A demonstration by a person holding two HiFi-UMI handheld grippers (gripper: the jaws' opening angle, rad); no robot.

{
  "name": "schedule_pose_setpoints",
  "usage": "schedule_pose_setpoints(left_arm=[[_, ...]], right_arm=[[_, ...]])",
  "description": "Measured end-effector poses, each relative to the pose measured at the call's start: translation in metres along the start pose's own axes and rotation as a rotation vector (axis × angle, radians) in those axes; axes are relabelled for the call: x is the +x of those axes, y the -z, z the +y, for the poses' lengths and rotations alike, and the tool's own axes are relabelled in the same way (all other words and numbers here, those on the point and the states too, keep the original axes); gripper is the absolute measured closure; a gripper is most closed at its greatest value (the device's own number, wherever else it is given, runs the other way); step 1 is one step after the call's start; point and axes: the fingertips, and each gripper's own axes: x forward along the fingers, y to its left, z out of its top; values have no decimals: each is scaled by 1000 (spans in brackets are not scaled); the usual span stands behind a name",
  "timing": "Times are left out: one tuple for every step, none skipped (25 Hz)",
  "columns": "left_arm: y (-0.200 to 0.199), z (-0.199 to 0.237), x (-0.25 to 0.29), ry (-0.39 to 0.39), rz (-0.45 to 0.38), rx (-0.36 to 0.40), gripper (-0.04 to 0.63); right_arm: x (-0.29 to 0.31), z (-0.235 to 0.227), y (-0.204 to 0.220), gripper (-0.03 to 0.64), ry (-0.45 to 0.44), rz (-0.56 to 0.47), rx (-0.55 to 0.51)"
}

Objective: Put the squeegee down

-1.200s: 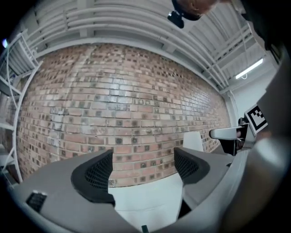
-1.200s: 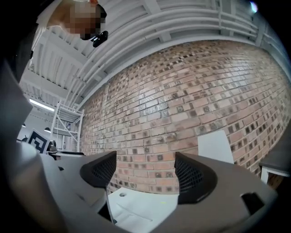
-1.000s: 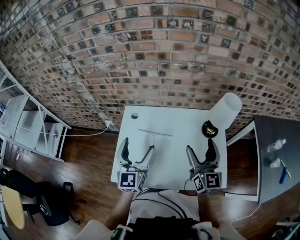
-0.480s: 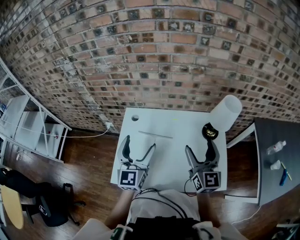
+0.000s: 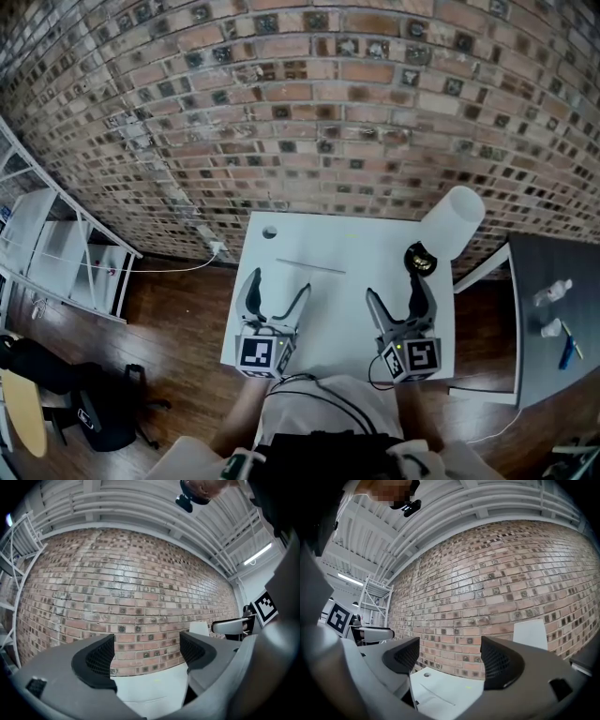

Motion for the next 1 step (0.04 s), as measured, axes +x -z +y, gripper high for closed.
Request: schedule_pose_setpoints(left_arm=[[4, 1, -1, -1, 4, 4, 179]], right_arm=[[0, 1, 2, 181, -3, 4, 0]])
